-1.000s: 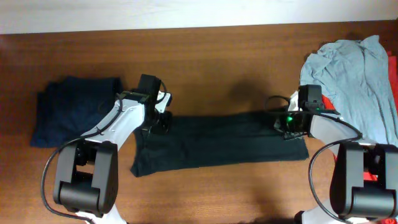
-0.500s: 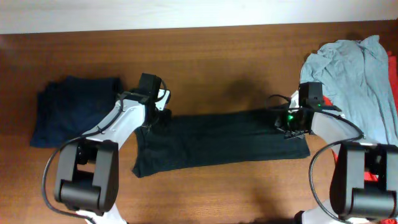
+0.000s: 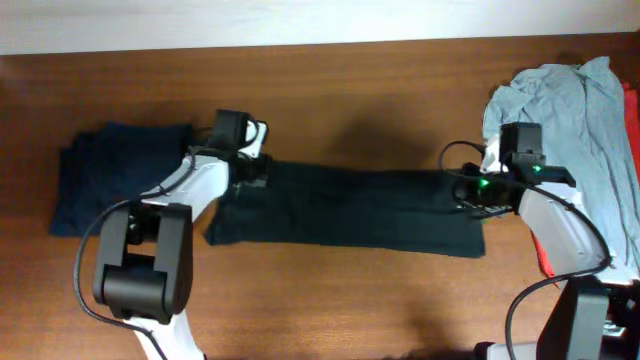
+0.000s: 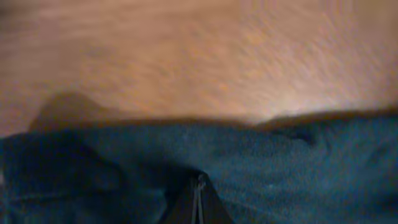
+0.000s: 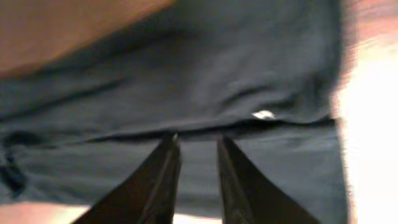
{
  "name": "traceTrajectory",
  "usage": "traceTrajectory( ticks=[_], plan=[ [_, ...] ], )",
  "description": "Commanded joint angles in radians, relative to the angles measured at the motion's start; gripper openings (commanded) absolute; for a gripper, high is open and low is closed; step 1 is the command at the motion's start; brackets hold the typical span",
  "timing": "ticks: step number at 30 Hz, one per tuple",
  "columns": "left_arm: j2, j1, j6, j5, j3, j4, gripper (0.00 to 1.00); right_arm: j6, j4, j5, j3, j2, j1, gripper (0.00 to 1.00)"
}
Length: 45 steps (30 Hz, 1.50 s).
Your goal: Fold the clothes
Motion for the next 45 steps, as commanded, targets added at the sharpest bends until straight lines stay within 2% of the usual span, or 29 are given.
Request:
traceTrajectory(
  ticks=[1,6,11,12,16,24,27,35,39,45],
  plan=[
    [0.069,0.063,0.015,-0.015,0.001,-0.002,0.00,-0.024,-0.013,0.008,0.011,-0.014,-0.076,0.31],
    [0.069,0.083,0.016,-0.020,0.039,-0.005,0.07,-0.095,-0.013,-0.069,0.011,0.016,-0.149,0.41],
    [0.069,0.088,0.015,-0.016,0.127,-0.079,0.08,-0.172,-0.002,-0.119,0.011,0.089,-0.184,0.49],
    [0.069,0.087,0.015,-0.016,0.147,-0.101,0.13,-0.198,0.006,-0.143,0.011,0.111,-0.184,0.51],
    [0.064,0.087,0.015,-0.015,0.261,-0.236,0.28,-0.279,0.037,-0.220,0.010,0.209,-0.184,0.54],
    [0.016,0.087,0.015,-0.016,0.552,-0.566,0.32,-0.480,0.054,-0.352,0.010,0.364,-0.184,0.57],
    [-0.023,0.087,0.016,-0.016,0.604,-0.626,0.32,-0.541,0.025,-0.373,0.010,0.394,-0.184,0.57],
    [-0.167,0.087,0.016,-0.016,0.621,-0.690,0.34,-0.531,-0.022,-0.391,0.009,0.417,-0.260,0.57],
    [-0.225,0.087,0.020,-0.016,0.621,-0.702,0.33,-0.396,-0.036,-0.315,0.009,0.417,-0.367,0.57],
    [-0.259,0.087,0.023,-0.016,0.621,-0.706,0.33,-0.366,-0.055,-0.338,0.008,0.417,-0.487,0.59]
  ],
)
